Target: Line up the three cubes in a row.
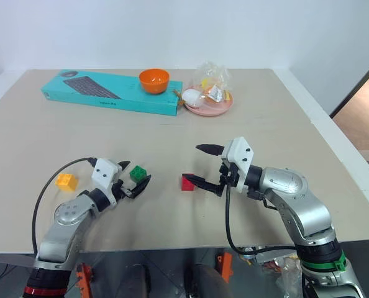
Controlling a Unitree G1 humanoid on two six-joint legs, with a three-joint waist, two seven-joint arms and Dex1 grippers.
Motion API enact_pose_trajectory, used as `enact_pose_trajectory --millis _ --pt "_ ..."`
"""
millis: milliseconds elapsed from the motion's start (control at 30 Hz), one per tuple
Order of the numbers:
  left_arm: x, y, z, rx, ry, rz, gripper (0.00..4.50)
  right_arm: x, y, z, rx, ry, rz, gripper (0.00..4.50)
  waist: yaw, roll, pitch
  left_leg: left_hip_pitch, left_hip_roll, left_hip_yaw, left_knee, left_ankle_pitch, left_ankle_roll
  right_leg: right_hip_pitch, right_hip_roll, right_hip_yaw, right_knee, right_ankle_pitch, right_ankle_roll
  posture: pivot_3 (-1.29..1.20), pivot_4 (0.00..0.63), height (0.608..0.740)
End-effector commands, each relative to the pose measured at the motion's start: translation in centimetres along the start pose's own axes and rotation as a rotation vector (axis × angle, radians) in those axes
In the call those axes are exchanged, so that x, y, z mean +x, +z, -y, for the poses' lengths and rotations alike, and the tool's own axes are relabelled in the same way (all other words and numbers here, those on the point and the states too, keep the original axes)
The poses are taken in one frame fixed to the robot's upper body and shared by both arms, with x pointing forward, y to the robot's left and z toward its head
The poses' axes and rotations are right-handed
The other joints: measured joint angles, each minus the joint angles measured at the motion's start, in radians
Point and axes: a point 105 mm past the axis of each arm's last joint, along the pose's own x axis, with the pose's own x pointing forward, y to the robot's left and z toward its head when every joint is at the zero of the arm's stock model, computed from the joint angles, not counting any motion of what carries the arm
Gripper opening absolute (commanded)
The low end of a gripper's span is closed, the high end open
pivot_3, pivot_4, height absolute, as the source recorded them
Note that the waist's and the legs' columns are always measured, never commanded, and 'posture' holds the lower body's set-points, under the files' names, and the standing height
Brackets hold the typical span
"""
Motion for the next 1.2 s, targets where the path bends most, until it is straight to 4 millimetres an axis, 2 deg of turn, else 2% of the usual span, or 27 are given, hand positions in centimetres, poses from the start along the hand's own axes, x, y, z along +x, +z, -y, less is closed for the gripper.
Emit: enact_pose_trajectory --millis 33,167,267,400,567,667,800,900,1000,1200 --pt "0.5 -0.1 -0.1 0.017 0.022 -0.016 3.71 -0.5 1.5 0.9 -0.067 -0.049 0.042 4.50 0.000 0.000 0.000 0.000 0.000 0.000 0.000 0.000 0.000 0.000 0.000 0.000 0.000 0.000 0.000 0.00 0.150 0.740" --pt "0.7 -0.5 0.3 0.022 0.020 -0.032 2.24 -0.5 1.8 0.5 -0.046 -0.034 0.060 4.50 0.000 0.000 0.000 0.000 0.000 0.000 0.000 0.000 0.000 0.000 0.000 0.001 0.000 0.000 0.000 0.00 0.150 0.740" --pt "0.8 -0.6 0.0 0.027 0.037 -0.042 1.33 -0.4 1.8 -0.3 -0.021 -0.004 0.057 4.50 0.000 0.000 0.000 0.000 0.000 0.001 0.000 0.000 0.000 0.000 0.000 0.001 0.000 0.000 0.000 0.00 0.150 0.740" --pt "0.9 -0.3 0.0 0.071 0.012 -0.043 1.35 -0.5 1.9 -0.9 0.061 0.019 0.056 4.50 0.000 0.000 0.000 0.000 0.000 0.001 0.000 0.000 0.000 0.000 0.000 0.001 0.000 0.000 0.000 0.00 0.150 0.740" --pt "1.1 1.4 0.9 0.179 -0.166 0.002 1.35 -0.9 2.4 -2.2 0.162 0.104 0.038 4.50 0.000 0.000 0.000 0.000 0.000 0.001 0.000 0.000 0.000 0.000 0.000 0.001 0.000 0.000 0.000 0.00 0.150 0.740" --pt "1.0 2.3 2.1 0.205 -0.349 0.033 1.35 -1.2 2.2 -2.9 0.152 0.142 0.003 4.50 0.000 0.000 0.000 -0.001 0.000 0.001 0.000 0.000 0.000 -0.001 0.000 0.001 0.000 0.000 0.000 0.00 0.150 0.740" --pt "0.4 2.2 3.3 0.221 -0.620 0.018 1.35 -1.3 2.0 -3.6 0.137 0.176 0.002 4.50 0.000 0.000 0.000 -0.001 -0.001 0.002 0.000 0.000 0.000 -0.001 0.001 0.001 -0.001 0.000 0.000 0.00 0.150 0.740" --pt "0.8 2.4 3.0 0.194 -0.693 0.004 1.35 -1.2 1.9 -3.6 0.124 0.176 0.001 4.50 0.000 0.000 0.000 -0.001 -0.001 0.002 0.000 0.000 0.000 -0.001 0.003 0.002 -0.001 0.000 0.000 0.00 0.150 0.740" --pt "1.6 2.2 2.4 0.249 -0.773 -0.038 1.35 -1.1 1.8 -3.4 0.106 0.162 0.000 4.50 0.000 0.000 0.000 -0.001 -0.001 0.002 0.000 0.000 0.000 -0.001 0.005 0.001 -0.001 0.000 0.000 0.00 0.150 0.740" --pt "3.1 2.7 1.7 0.280 -0.825 -0.039 1.35 -1.2 1.6 -3.0 0.079 0.137 -0.008 4.50 -0.001 0.000 0.000 -0.004 -0.001 0.002 0.000 0.000 0.000 -0.004 0.008 0.002 -0.001 0.000 0.000 0.00 0.150 0.740"
